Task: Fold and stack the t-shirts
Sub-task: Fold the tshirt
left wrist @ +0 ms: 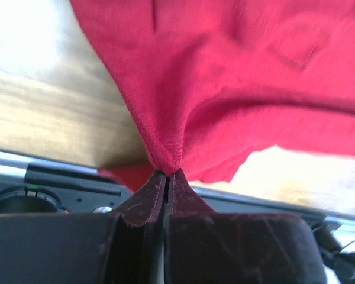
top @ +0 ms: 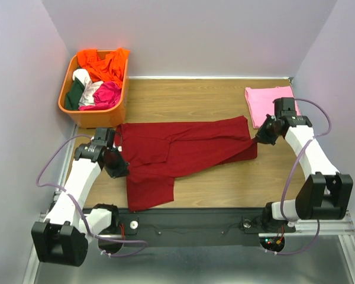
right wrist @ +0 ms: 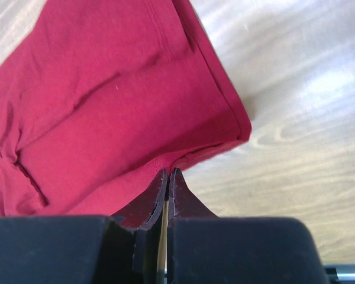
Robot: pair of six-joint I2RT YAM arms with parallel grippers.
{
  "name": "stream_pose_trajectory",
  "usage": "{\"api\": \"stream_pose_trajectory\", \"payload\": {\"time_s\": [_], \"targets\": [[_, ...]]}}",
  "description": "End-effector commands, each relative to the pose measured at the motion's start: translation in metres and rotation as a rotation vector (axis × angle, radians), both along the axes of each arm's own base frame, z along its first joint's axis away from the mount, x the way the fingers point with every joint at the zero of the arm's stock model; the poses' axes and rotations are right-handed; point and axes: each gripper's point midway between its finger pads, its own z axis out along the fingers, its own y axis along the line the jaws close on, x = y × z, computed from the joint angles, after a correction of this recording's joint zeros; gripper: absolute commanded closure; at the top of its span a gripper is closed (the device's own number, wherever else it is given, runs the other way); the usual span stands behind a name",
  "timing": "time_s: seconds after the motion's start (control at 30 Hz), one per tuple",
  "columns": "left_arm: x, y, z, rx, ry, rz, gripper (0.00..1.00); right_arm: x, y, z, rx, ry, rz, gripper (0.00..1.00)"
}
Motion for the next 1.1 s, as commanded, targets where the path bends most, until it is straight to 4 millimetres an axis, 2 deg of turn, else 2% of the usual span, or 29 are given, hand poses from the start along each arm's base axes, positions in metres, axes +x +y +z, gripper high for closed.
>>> {"api": "stream_pose_trajectory", "payload": {"time_s": [0.0,0.13,0.37,0.6,0.73,0.97,1.07], "targets": [[0.039,0.009,0.02,0.033,-0.094,0.02,1.0,0.027,-0.01,0.012,-0.051,-0.037,0.006,0.99],[0.066,0.011,0.021,0.026,-0.119,0.017,1.0,0.038,-0.01,0.006,-0.054,-0.015,0.028,0.99],[0.094,0.024,0.018,0.04,-0.13,0.036,1.0,0.047,-0.016,-0.011,-0.084,0.037,0.041,0.99],[0.124,0.022,0.014,0.008,-0.157,0.025,1.0,0.056,-0.021,-0.03,-0.1,0.074,0.046,0.99],[0.134,0.022,0.008,0.018,-0.141,0.004,1.0,0.059,-0.025,-0.035,-0.1,0.078,0.028,0.99],[0.139,0.022,0.008,0.019,-0.15,-0.017,1.0,0.058,-0.027,-0.027,-0.106,0.054,0.014,0.99],[0.141,0.021,0.005,0.013,-0.151,-0.03,1.0,0.056,-0.032,-0.033,-0.124,0.068,-0.008,0.99]]}}
